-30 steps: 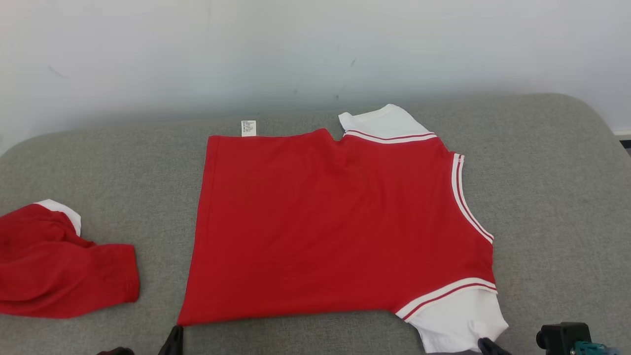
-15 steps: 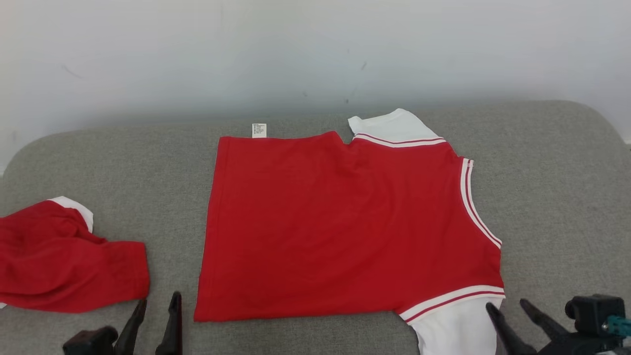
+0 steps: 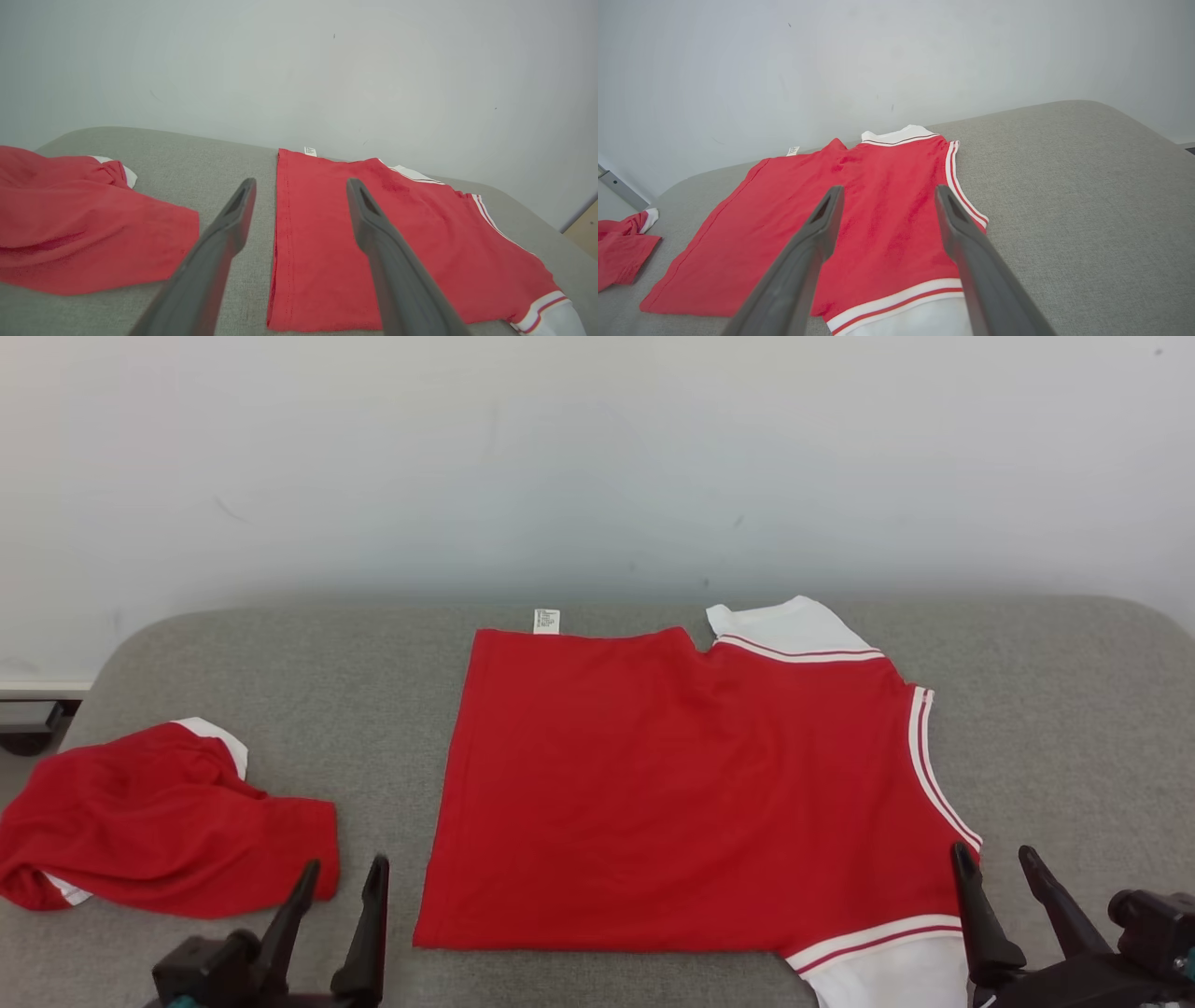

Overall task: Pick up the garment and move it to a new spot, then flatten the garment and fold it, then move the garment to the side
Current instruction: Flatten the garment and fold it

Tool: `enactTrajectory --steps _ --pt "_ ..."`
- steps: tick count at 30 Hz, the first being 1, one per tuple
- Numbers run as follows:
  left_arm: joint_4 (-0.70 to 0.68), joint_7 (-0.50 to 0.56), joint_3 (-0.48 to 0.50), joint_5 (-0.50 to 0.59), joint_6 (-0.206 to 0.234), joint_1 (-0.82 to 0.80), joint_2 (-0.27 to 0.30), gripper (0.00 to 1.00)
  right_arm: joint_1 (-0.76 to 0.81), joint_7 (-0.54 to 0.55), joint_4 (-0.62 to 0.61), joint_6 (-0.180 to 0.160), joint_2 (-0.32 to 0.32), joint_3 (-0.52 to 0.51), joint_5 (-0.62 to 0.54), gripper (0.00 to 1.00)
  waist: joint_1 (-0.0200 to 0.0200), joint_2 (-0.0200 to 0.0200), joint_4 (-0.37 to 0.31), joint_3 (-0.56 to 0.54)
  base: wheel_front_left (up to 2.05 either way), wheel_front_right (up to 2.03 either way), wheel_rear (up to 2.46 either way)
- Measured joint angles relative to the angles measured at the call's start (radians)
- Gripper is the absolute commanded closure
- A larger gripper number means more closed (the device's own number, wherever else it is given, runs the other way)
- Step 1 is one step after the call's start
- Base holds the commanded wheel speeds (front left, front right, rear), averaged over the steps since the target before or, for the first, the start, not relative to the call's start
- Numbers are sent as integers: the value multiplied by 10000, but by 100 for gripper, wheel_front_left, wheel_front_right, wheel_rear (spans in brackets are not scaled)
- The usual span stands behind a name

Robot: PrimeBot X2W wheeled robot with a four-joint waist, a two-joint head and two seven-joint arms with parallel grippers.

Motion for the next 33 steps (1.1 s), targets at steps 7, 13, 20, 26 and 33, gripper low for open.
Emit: enactTrajectory --steps 7,13,20,26,33 --pt "-297 477 127 -63 178 606 291 0 -212 -709 449 -77 138 82 -374 0 -1 0 166 -315 0 0 0" --pt "-408 759 259 -73 357 611 314 0 -294 -1197 828 -163 251 17 -535 0 -1 -1 153 -342 0 0 0" --pt "-585 1103 322 -73 525 814 347 0 -461 -1603 1129 -174 261 -73 -637 0 0 0 33 -258 0 0 0" --pt "-752 1342 320 -73 606 818 347 0 -458 -1825 1233 -174 282 -82 -639 0 0 0 -11 -240 0 0 0" --pt "-978 1544 311 -105 648 873 343 0 -451 -2046 1429 -174 288 -90 -642 0 0 0 -41 -210 0 0 0"
